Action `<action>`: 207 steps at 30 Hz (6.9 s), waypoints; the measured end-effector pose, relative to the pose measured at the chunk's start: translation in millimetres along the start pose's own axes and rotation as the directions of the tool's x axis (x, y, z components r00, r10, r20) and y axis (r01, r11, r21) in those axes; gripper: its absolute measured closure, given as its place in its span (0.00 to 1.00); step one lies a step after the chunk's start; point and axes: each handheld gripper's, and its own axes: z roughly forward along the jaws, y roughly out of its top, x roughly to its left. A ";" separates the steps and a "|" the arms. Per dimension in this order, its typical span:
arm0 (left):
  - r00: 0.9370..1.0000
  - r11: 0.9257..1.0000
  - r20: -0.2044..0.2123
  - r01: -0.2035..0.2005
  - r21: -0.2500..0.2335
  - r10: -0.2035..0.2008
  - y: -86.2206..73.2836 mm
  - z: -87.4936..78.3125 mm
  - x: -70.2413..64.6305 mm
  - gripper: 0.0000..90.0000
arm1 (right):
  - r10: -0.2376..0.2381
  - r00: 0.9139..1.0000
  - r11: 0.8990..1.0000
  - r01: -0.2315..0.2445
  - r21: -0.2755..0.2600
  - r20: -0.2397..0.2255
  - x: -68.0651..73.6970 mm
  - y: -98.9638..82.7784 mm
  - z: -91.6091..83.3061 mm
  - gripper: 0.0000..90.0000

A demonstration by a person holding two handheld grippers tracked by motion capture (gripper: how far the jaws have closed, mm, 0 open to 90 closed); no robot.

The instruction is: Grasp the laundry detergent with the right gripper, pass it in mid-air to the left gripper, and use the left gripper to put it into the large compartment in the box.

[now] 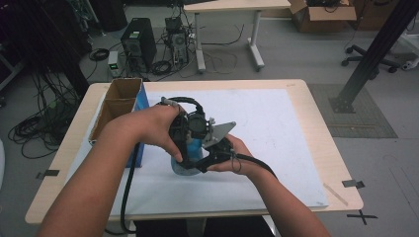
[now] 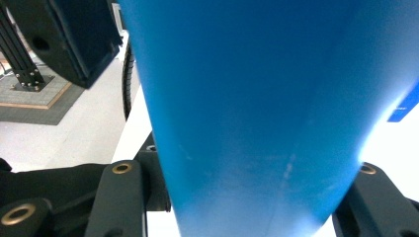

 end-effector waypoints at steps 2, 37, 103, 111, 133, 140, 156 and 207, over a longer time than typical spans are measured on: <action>1.000 1.000 0.007 -0.007 -0.005 0.007 0.2 0.0 -0.4 0.30 | 0.000 1.000 1.000 0.000 -0.001 0.000 0.0 0.3 -0.1 0.50; 0.999 0.999 -0.033 -0.019 0.040 0.021 2.0 -3.8 -1.9 0.42 | -0.005 1.000 1.000 0.005 -0.007 0.002 2.5 2.4 1.9 0.50; 1.000 0.999 0.016 0.013 0.046 -0.013 4.8 -11.6 3.9 0.42 | 0.068 0.996 0.995 -0.063 -0.082 0.053 8.8 -10.6 -50.2 0.00; 0.999 0.998 0.003 0.033 0.062 -0.033 1.3 -10.7 8.6 0.42 | 0.076 0.995 0.997 -0.073 -0.037 0.070 -1.3 -16.6 -79.0 0.00; 0.855 0.857 -0.055 0.516 -0.023 -0.516 17.7 -18.4 13.1 0.42 | 0.065 0.985 0.986 -0.088 0.141 0.157 -20.6 -23.0 -141.0 0.01; 0.753 0.753 -0.048 0.658 0.017 -0.656 18.5 -19.5 23.2 0.42 | 0.044 0.985 0.972 -0.081 0.222 0.169 -25.3 -25.8 -152.8 0.01; 0.535 0.535 -0.027 0.842 -0.073 -0.845 -24.2 -65.5 52.4 0.42 | 0.018 0.974 0.903 -0.113 0.415 0.226 -50.1 -34.2 -179.7 0.02; 0.088 0.102 -0.082 0.974 -0.200 -0.993 -163.8 -207.0 93.8 0.42 | 0.022 0.990 0.773 -0.103 0.627 0.137 -62.6 -32.1 -175.8 0.03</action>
